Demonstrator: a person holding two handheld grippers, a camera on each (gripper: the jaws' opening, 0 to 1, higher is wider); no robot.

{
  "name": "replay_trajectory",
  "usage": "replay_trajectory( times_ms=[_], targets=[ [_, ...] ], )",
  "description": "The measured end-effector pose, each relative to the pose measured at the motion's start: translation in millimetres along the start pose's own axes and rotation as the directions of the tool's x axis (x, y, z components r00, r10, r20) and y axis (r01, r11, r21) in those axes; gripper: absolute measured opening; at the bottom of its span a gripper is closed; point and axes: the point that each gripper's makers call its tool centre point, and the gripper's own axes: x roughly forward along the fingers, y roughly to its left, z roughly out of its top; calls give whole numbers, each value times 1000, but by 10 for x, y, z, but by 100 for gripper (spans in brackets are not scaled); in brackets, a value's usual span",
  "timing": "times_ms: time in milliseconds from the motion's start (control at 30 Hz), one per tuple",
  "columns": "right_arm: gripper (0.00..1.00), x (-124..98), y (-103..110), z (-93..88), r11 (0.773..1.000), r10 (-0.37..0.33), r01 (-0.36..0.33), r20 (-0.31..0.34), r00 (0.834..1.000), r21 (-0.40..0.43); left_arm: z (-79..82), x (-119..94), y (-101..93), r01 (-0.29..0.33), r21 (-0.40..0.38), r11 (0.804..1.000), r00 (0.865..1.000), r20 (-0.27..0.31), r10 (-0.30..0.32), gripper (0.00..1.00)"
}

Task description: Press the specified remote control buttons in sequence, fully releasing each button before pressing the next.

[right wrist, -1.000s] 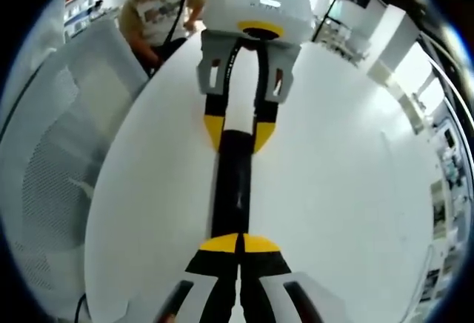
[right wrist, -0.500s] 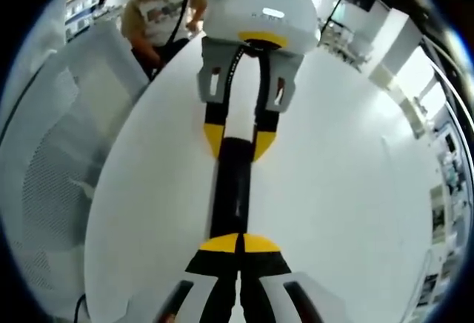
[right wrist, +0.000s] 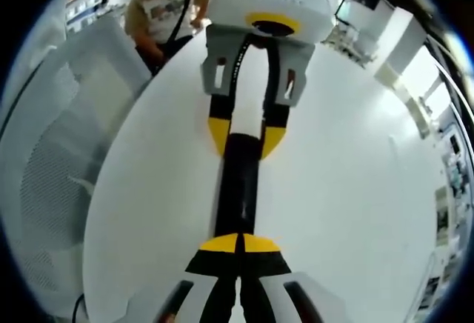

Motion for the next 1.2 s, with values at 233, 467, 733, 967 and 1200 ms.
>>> replay_trajectory(
  times_ms=[233,467,733,967,1200],
  targets=[
    [0,56,16,13,1000,14,-14,-1,1000,-6,0,-1,0,-2,-1,1000,1000,2,2,24],
    [0,81,24,12,1000,21,-21,-4,1000,-9,-1,-2,-3,-1,0,1000,1000,1,1,24],
    [0,92,28,0,1000,29,-29,4,1000,-1,-1,-3,-4,-1,1,1000,1000,2,1,24],
    [0,110,31,0,999,31,-32,-27,999,-12,-1,-5,-1,-2,0,1000,1000,4,2,24],
    [0,108,22,-8,999,40,-39,-30,999,18,0,-3,-3,-3,1,1000,1000,6,3,24]
  ],
)
